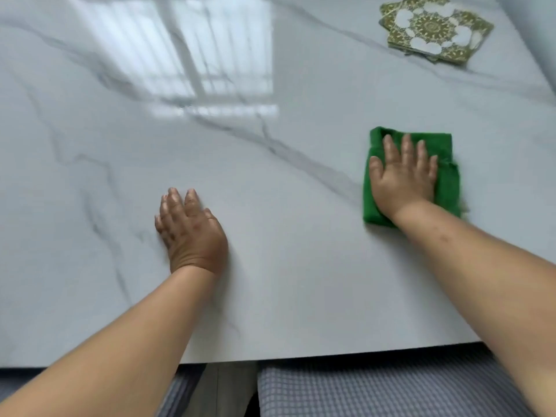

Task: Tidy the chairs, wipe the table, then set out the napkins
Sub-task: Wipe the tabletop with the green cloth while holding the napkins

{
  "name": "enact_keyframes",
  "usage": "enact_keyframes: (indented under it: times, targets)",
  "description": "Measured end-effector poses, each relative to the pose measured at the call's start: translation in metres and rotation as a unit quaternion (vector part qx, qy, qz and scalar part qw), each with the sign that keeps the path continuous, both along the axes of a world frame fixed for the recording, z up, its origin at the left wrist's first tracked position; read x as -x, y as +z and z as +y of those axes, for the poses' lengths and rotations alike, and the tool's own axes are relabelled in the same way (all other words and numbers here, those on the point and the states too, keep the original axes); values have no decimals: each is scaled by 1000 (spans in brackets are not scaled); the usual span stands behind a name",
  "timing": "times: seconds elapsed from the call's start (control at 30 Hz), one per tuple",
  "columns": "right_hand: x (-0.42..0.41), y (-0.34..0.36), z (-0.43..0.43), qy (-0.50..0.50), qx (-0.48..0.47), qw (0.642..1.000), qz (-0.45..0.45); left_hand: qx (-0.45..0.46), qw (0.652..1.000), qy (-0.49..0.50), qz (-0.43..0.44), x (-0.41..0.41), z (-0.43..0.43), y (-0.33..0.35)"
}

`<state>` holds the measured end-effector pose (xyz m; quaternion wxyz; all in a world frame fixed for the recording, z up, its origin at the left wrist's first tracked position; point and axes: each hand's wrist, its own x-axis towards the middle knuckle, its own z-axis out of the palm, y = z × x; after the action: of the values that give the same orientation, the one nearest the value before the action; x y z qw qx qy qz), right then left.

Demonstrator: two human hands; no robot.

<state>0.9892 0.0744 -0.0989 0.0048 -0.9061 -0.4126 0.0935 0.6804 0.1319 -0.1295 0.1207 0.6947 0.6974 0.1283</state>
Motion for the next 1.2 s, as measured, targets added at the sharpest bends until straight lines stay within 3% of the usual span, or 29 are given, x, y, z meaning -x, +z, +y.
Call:
enact_keyframes:
  times: [0.1,0.17,0.27,0.3,0.37,0.47,0.53,0.57,0.63,0.7,0.77,0.8,0.87,1.0,1.07,1.13,1.2]
  targets:
    - [90,-4,19,182,-19,983,30,3,1000,-5,-6,2,2,4]
    - [142,-2,-17,326,-15,943,59,3,1000,-11,-9,5,3,6]
    - [127,2,-95,498,-20,863,80,14,1000,-12,-21,7,5,11]
    - [106,-1,-113,514,-21,854,76,26,999,-14,-21,8,8,13]
    - [45,-2,-133,469,-5,883,32,38,999,-12,-17,5,7,18]
    - [-30,6,-103,267,23,963,2,19,999,17,-29,-10,-3,28]
    - [-28,6,-61,145,33,989,12,15,999,15,-39,-24,-15,31]
    - [-13,6,-45,131,29,991,15,15,999,8,-45,-33,-20,32]
    - [35,7,-35,219,17,975,35,15,998,-10,-54,-49,-29,36]
    - [71,11,-62,402,17,913,69,10,997,-41,-63,-73,-38,41]
    - [66,10,-104,515,7,853,82,10,994,-80,-70,-104,-46,44]
    - [50,7,-121,516,-5,853,82,11,992,-97,-76,-119,-49,45]
    - [3,5,-140,446,-3,892,67,19,988,-124,-89,-150,-54,45]
    - [-100,6,-118,222,15,975,29,50,981,-155,-107,-213,-54,44]
    - [-119,6,-88,109,25,994,17,53,982,-155,-98,-241,-50,43]
    - [-117,5,-57,117,19,993,15,54,987,-141,-62,-260,-45,38]
    - [-119,5,-26,199,5,980,28,63,990,-124,-15,-271,-40,29]
